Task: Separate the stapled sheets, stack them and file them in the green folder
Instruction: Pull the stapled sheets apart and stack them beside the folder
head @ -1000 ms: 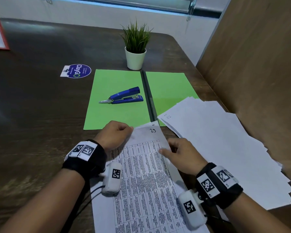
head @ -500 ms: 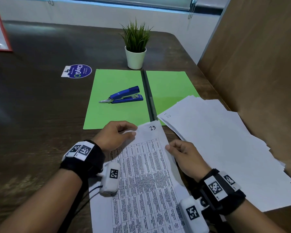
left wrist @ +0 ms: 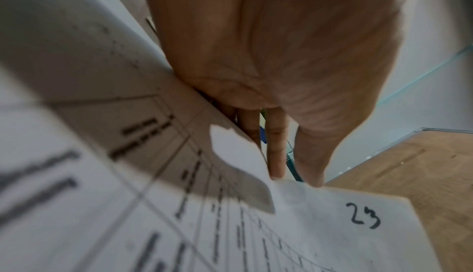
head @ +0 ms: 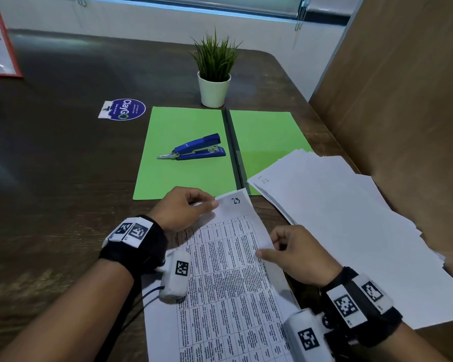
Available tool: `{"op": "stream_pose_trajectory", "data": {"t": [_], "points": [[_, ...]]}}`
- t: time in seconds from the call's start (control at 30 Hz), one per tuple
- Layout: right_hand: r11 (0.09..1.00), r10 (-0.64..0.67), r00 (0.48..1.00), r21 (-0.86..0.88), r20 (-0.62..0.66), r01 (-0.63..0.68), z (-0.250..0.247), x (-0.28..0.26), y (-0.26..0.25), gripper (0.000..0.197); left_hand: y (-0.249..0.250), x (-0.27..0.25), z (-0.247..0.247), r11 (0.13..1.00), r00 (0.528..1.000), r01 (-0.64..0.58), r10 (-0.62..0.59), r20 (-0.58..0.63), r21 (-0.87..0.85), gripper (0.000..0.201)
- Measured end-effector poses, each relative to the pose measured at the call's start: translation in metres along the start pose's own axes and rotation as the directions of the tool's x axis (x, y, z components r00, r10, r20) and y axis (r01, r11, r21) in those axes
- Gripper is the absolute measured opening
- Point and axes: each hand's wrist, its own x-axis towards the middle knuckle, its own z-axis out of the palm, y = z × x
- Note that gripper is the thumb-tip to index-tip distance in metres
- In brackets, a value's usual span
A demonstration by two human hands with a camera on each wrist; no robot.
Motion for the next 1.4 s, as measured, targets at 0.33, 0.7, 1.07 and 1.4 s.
{"op": "stream_pose_trajectory", "data": {"t": [0.33,0.7,1.07,1.4], "points": [[0.986,-0.058,0.931,0.122,-0.359,0.109,-0.037,-0.002,-0.022,0.027,0.001,0.003,-0.004,0.998,1.0,0.026,-0.026,0.0,0.053,0.03],[0.897,0.078,0.997,-0.437,0.02,-0.061,-0.105,0.006,-0.065,0.016,-0.005,0.004,-0.011,0.988,0.999,-0.037,0.037,0.007,0.149,0.015],[0.9,-0.404,0.581,-0.192,-0.706,0.392,-0.146,-0.003,-0.115,0.013,-0.007,0.005,-0.009,0.995,1.0,-0.017,0.02,-0.019,0.102,0.012],[0.537,-0.707,0.662,-0.799,-0.251,0.27,-0.093,0.004,-0.104,0.029,-0.006,0.004,-0.007,0.994,0.999,-0.052,0.053,-0.013,0.094,0.012]]}}
